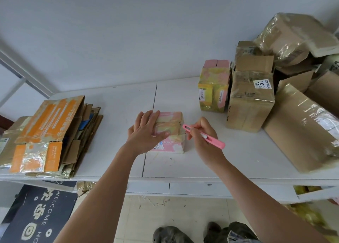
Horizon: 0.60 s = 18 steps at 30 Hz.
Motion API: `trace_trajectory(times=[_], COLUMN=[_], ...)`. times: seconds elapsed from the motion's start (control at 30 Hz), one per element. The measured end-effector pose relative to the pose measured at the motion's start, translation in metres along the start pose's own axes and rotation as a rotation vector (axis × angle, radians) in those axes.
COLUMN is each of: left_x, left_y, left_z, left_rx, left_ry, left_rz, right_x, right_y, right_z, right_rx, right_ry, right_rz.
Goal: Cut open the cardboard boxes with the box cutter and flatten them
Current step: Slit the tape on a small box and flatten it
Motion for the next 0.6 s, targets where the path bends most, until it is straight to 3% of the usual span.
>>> trace_trajectory(times=[0.6], left_x=[-0.001], left_y=[0.0], left_z=[0.0], left_rx=[0.027], left_ry=[0.019], left_rz=[0.033], right_x=[-0.016], right_y=[0.009], right_z=[0.021], right_rx=[-0.171], right_ry=[0.092], right_rz=[0.152])
Point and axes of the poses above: each hand's wrist, its own z-axis away from the middle knuckle, its own y-axis out of the back of the hand, x = y × z, the point moved 6 cm from there along -z, towards the middle knuckle, and after that the axes turned 9 degrees about x, right-handed, at the moved point
